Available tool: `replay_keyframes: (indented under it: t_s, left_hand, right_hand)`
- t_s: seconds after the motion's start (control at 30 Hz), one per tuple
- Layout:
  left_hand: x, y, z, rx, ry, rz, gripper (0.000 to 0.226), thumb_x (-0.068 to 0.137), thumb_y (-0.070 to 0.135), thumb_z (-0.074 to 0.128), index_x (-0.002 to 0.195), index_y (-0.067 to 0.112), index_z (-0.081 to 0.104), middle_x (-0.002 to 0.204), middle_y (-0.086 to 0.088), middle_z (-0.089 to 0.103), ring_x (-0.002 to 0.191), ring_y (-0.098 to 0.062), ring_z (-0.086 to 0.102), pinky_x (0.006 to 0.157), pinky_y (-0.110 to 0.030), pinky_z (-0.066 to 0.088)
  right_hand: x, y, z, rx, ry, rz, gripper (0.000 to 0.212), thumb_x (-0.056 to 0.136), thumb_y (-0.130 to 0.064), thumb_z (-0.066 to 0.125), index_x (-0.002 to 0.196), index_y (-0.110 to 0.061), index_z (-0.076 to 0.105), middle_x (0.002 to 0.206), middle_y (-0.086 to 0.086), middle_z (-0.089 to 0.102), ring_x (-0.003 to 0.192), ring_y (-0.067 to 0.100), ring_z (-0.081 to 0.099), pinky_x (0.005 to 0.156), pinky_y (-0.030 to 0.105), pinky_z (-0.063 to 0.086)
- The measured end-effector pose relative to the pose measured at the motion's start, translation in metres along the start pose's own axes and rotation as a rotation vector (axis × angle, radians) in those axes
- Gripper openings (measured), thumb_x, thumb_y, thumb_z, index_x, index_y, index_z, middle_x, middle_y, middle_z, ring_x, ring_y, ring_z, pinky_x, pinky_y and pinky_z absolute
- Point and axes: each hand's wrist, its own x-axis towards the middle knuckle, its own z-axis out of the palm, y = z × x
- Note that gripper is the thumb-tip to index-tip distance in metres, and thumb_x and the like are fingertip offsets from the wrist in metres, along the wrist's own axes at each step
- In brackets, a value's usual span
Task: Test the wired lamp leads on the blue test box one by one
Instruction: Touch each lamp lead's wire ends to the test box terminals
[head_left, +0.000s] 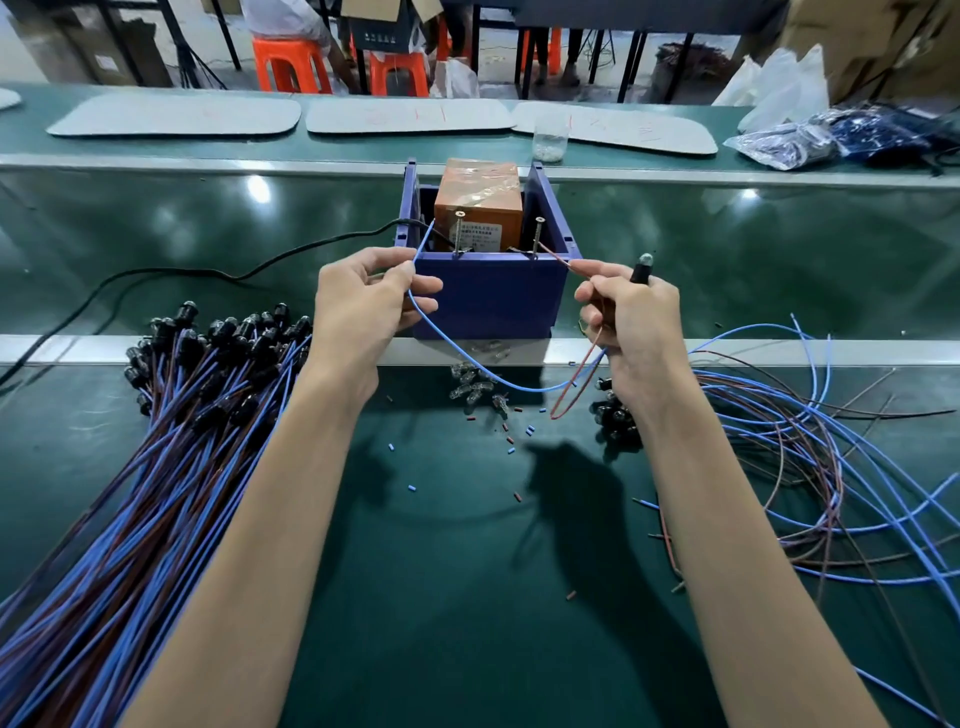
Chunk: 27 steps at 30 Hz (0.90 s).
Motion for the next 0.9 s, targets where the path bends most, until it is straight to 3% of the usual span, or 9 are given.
replay_keyframes:
  t_s: [0.9]
  left_hand:
    - [-0.0018,-0.0039,-0.0001,0.032,-0.079,-0.019,0.014,0.097,0.01,0.053,0.102,0.012,0.065,0.061,0.009,0.069,0.049,-0.001,0.059,0.056,-0.013,0.05]
  right_hand:
    - [0.0031,0.0023,-0.0049,0.026,-0.034,-0.003,0.029,0.088,0.007,0.041,0.086,-0.005,0.067,0.05,-0.007,0.055,0.04,0.005,0.035,0.037,0.014,0.023]
